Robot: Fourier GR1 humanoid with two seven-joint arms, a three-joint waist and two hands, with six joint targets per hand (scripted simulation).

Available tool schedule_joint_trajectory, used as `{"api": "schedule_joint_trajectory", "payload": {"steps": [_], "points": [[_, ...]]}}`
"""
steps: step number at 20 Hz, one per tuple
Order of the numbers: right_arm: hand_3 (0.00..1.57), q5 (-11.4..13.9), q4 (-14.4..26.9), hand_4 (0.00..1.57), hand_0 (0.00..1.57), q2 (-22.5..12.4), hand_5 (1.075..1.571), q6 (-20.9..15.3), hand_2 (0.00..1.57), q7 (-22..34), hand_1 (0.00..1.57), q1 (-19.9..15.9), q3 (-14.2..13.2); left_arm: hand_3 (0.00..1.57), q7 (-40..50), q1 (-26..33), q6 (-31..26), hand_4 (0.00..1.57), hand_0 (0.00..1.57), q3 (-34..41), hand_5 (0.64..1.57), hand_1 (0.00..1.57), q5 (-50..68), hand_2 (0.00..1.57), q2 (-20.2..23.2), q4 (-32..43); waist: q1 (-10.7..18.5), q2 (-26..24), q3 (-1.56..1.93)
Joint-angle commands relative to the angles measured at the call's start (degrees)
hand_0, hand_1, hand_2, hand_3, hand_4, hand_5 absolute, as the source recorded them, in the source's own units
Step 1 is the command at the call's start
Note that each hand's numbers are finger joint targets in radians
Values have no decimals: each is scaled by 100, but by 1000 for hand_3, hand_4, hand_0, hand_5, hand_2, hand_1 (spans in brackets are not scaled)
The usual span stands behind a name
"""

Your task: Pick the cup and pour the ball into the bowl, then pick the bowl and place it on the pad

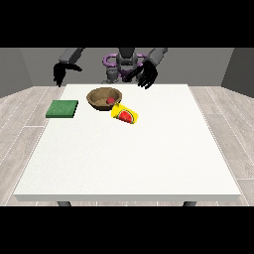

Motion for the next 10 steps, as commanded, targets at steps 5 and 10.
{"api": "schedule_joint_trajectory", "payload": {"steps": [5, 10], "points": [[0, 518, -260, 244, 0, 1041, 1571, -1202, 0, -220, 0, 29, 402, 0, -2177, 1179, -1189, 0, 0, 546, 1566, 0, 2767, 0, -40, -1064, 534, 307, 90], [0, 564, 70, 324, 0, 1234, 1569, -1477, 0, -596, 0, -213, 455, 0, -2953, 1428, -1648, 0, 0, 683, 1563, 0, 2973, 0, 73, -1028, 558, 626, 116]]}}
